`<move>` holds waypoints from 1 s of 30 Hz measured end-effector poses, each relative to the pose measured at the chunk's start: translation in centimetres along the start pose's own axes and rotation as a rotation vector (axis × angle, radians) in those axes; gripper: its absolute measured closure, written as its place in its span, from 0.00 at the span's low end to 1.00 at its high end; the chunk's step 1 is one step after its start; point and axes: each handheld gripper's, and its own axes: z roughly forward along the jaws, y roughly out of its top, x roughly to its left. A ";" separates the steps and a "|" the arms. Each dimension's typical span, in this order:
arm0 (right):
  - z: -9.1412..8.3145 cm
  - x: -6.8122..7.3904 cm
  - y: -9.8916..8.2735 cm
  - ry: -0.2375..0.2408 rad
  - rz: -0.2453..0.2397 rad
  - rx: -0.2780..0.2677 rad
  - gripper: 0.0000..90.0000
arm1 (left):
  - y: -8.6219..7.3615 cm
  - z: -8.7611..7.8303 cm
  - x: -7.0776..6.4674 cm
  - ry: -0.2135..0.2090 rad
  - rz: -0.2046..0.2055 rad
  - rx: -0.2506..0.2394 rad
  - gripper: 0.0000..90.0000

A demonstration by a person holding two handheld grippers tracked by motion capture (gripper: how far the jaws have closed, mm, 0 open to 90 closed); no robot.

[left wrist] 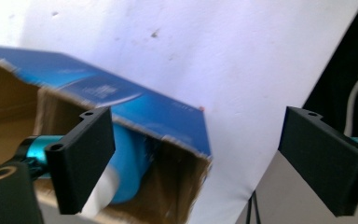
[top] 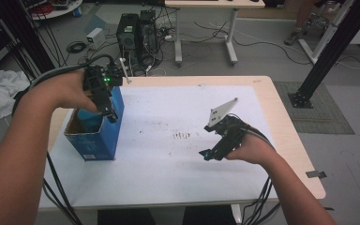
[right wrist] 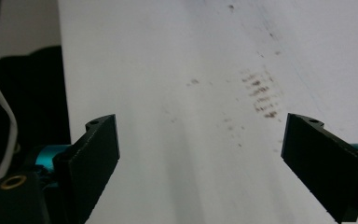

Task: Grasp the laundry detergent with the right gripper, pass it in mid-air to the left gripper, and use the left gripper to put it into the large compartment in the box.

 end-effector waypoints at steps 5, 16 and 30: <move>-0.8 -1.5 0.7 0.001 -0.006 0.118 0.12 | 1.5 1.6 -0.9 -0.036 0.064 0.014 0.06; -0.8 -3.0 1.9 0.024 -0.064 0.390 0.12 | 4.1 4.5 -2.4 -0.066 0.180 0.028 0.06; -0.8 -3.1 1.8 0.002 -0.080 0.488 0.12 | 5.3 6.9 -3.1 -0.084 0.213 0.026 0.06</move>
